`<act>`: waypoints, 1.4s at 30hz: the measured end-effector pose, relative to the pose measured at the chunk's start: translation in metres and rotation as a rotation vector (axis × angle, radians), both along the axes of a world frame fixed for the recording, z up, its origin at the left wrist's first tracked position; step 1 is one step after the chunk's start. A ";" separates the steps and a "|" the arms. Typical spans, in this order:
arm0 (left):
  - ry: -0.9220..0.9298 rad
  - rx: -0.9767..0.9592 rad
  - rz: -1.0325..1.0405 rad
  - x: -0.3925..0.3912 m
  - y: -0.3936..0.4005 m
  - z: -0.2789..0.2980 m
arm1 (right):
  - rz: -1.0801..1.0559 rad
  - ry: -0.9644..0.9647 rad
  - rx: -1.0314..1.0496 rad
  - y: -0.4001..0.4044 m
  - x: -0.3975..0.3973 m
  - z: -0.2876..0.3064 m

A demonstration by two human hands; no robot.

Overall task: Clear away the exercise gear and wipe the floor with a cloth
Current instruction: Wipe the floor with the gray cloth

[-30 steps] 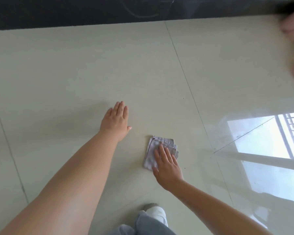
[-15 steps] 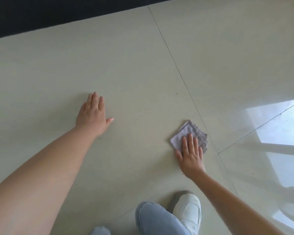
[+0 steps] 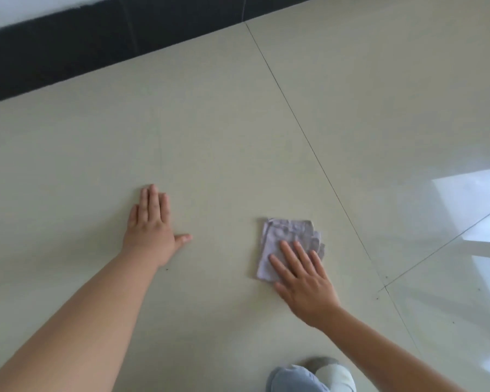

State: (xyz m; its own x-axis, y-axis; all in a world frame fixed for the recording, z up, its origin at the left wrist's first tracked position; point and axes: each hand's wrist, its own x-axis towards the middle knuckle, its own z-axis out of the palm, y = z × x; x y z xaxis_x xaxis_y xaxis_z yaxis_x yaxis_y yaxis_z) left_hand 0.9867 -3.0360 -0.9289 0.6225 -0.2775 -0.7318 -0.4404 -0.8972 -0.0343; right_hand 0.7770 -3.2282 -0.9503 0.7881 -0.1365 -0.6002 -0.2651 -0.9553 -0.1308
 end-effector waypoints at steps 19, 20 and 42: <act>-0.208 -0.297 -0.042 0.002 0.018 -0.024 | 0.031 -0.041 -0.059 -0.059 0.059 0.000; -0.187 -0.313 -0.037 0.001 0.021 -0.028 | -0.094 -0.040 -0.089 -0.084 0.071 0.001; -0.041 0.002 -0.009 0.002 0.006 -0.006 | 0.126 -0.379 0.139 0.019 0.028 0.005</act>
State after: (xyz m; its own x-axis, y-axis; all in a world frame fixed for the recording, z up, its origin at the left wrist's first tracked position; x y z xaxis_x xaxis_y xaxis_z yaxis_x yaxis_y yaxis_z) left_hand 0.9890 -3.0301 -0.9348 0.6492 -0.2816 -0.7066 -0.4464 -0.8932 -0.0542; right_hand 0.8050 -3.2094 -0.9449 0.9620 0.0366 -0.2706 -0.0559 -0.9436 -0.3264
